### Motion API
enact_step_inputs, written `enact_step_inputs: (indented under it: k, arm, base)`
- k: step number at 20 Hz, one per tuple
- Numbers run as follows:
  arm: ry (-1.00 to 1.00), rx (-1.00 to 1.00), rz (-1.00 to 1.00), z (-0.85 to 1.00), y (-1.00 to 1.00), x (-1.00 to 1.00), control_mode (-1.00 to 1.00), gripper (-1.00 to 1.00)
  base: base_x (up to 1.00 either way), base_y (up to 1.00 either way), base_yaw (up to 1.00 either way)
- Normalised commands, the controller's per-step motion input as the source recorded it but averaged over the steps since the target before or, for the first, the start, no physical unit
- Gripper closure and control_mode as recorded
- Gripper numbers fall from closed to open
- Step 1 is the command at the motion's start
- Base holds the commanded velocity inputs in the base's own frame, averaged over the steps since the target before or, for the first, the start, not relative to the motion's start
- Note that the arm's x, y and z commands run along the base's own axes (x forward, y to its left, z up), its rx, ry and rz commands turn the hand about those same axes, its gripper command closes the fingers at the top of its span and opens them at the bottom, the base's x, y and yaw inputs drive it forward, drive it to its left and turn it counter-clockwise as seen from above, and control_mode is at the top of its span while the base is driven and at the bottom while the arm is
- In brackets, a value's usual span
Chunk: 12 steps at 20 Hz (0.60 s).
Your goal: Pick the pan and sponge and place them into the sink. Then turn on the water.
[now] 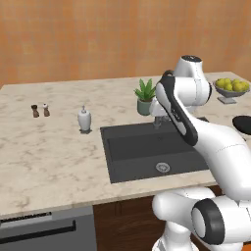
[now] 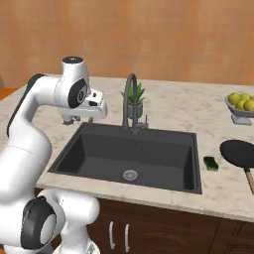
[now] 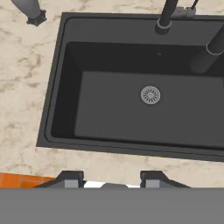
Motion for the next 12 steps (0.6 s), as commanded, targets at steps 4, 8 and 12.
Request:
enact_step_inputs:
  k: [4,8,12]
  arm:
    - [0.00,0.00,0.00,0.00,0.00,0.00,1.00,-1.00]
    - [0.00,0.00,0.00,0.00,0.00,0.00,1.00,-1.00]
    - [0.00,0.00,0.00,0.00,0.00,0.00,1.00,-1.00]
  base:
    - [-0.19,-0.06,0.00]
    - [-0.48,-0.32,0.00]
    - [-0.55,-0.47,0.00]
